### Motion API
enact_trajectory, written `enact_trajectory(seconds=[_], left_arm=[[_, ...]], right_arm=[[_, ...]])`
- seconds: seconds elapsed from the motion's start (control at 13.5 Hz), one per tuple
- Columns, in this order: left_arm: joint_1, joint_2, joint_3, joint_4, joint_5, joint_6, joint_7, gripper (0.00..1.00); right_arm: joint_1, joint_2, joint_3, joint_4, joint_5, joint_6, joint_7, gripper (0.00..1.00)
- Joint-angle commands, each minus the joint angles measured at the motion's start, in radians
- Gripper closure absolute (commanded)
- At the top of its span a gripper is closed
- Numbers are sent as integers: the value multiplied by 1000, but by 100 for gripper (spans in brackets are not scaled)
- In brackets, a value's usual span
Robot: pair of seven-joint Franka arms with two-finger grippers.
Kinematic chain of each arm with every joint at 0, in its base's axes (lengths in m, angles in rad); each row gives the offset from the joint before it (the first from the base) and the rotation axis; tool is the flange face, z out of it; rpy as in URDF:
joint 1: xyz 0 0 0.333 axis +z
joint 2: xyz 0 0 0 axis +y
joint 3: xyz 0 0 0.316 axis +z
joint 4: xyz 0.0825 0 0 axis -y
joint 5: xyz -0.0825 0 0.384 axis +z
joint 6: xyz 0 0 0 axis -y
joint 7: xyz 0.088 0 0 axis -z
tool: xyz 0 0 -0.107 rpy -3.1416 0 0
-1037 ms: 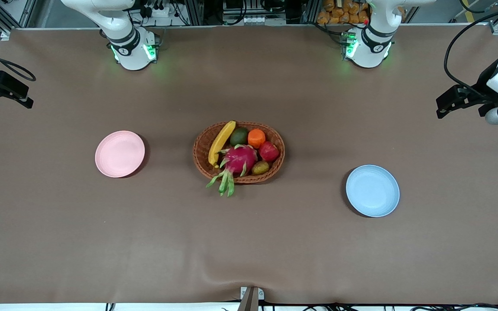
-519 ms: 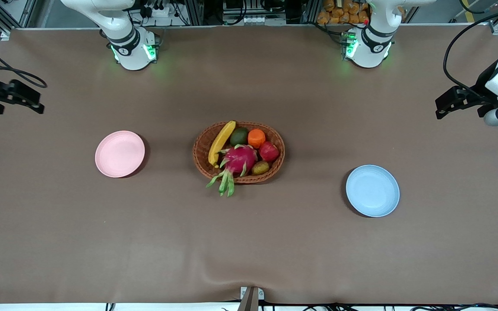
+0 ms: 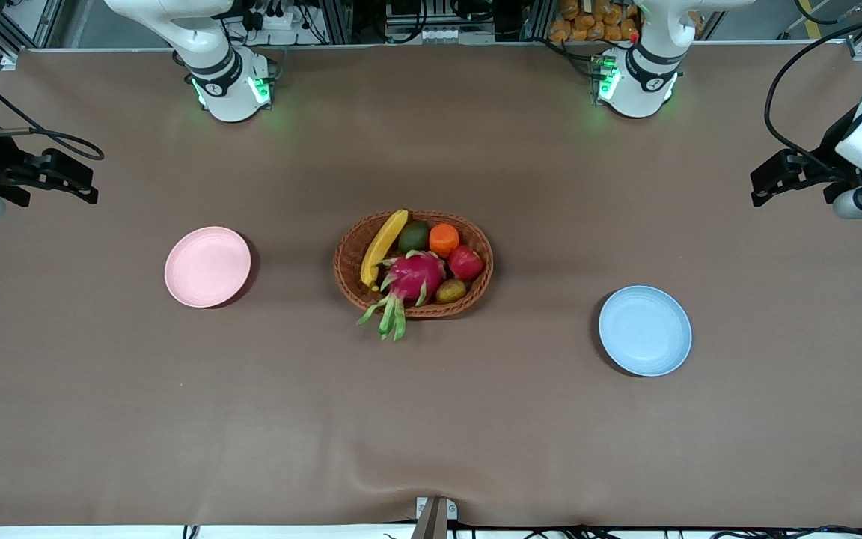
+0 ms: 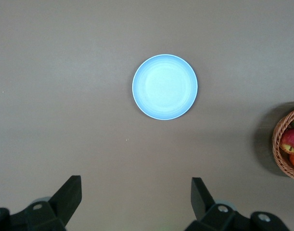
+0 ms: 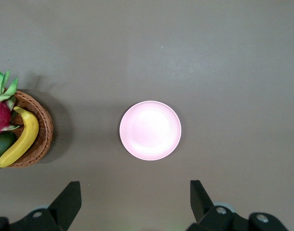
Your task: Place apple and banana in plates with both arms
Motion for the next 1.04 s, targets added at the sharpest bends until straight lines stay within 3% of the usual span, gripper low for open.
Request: enact_trajectory(seconds=[0.0, 0.44, 0.96], left_arm=[[-5, 15, -2, 8, -21, -13, -13, 0], [-23, 35, -9, 7, -24, -13, -62, 0], [-41, 86, -89, 8, -26, 1, -229, 0]], right_arm=[[6, -4, 1, 15, -5, -15, 7, 0], [-3, -1, -1, 14, 4, -27, 3, 0], [-2, 8, -1, 9, 7, -29, 9, 0]])
